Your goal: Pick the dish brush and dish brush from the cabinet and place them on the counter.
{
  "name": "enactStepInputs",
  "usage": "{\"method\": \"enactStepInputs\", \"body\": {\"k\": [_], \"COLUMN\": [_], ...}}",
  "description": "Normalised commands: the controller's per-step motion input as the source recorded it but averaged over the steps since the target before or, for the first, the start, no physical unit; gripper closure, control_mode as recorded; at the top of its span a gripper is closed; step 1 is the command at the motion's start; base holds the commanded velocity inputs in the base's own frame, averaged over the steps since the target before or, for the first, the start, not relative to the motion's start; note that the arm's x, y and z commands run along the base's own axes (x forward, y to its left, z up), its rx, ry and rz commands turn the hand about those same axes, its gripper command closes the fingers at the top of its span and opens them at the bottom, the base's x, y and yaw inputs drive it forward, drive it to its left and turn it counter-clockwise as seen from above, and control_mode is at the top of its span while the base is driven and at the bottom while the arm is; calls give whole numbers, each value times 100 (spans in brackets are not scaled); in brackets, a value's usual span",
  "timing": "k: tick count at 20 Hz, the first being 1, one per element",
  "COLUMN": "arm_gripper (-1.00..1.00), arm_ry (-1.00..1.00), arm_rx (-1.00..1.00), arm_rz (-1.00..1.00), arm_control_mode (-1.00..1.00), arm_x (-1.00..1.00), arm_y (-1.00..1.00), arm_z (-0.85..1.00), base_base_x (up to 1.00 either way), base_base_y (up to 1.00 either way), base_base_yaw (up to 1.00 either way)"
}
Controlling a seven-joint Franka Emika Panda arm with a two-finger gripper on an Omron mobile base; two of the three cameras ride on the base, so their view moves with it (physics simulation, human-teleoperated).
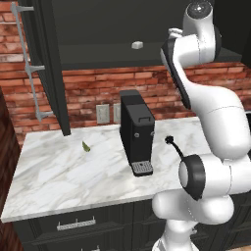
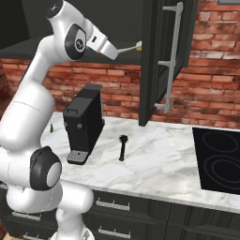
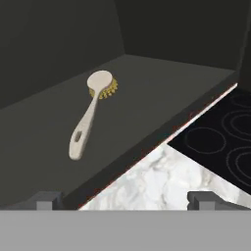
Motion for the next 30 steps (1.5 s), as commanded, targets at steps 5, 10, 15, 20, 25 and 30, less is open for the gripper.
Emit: {"method": "enactStepInputs", "body": {"k": [5,10,15,20,25,30], "arm_gripper": [-100,-100,-100,-100,-100,-100], "arm_ry": [4,6,6,4,4,2], "arm_rx": [0,0,0,0,0,0], "arm_rz": [-1,-2,-3,-3,-4,-5], "arm_control_mode": [-100,-100,-100,-100,-100,-100], "arm_x": [50,49,47,50,46,45], "arm_y": [-9,-14,-15,-14,-13,-12], "arm_z": [-5,-3,-2,-2,-6,-9], "base_base_x": [0,0,0,0,0,0], "base_base_y": [0,0,0,0,0,0], "base_base_yaw": [0,0,0,0,0,0]}}
